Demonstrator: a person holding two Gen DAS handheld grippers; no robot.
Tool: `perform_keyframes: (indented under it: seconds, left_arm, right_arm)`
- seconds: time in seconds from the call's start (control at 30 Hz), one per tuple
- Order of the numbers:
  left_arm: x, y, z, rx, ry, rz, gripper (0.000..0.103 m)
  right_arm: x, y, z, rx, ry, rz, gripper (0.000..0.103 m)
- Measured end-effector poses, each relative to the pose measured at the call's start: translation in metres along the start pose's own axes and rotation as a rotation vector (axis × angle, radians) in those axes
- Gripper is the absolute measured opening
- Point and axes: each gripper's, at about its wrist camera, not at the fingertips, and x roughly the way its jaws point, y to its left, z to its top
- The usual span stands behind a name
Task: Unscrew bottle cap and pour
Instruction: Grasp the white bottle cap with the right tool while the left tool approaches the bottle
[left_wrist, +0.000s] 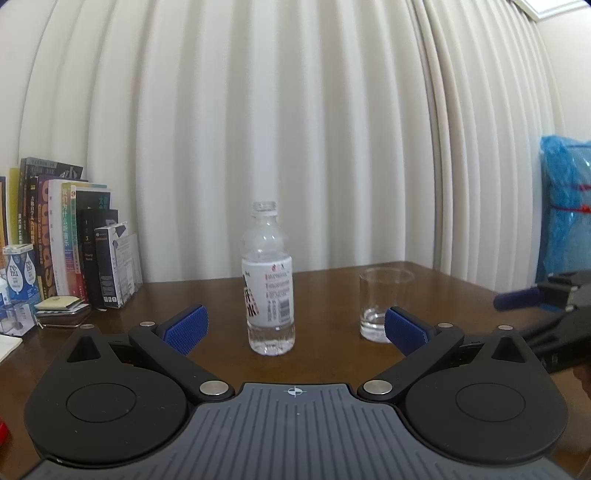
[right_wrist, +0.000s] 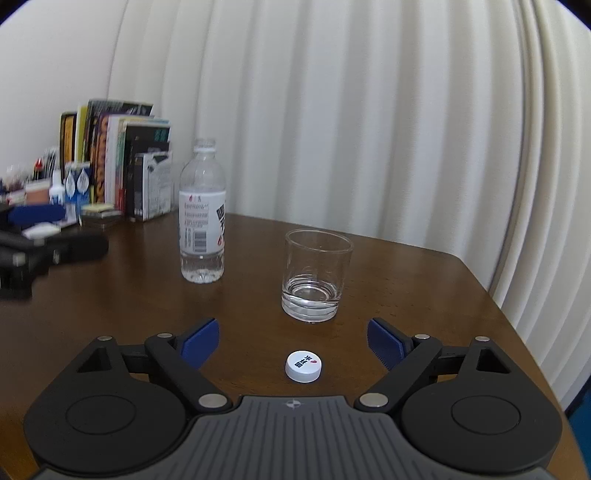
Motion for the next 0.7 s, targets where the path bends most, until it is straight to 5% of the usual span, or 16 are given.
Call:
perform_keyframes:
  seconds: [0.33, 0.7]
  left_arm:
    - [0.022, 0.015, 0.006, 0.073, -0.11, -0.007, 0.103]
    - [0.059, 0.021, 0.014, 0.131, -0.046, -0.114, 0.103]
  right_arm:
    - [0.031, -0.013, 0.004, -0.047, 0.122, 0.06, 0.066]
    - [0.056, -0.03, -0.002, -0.027, 0.2, 0.118, 0.053]
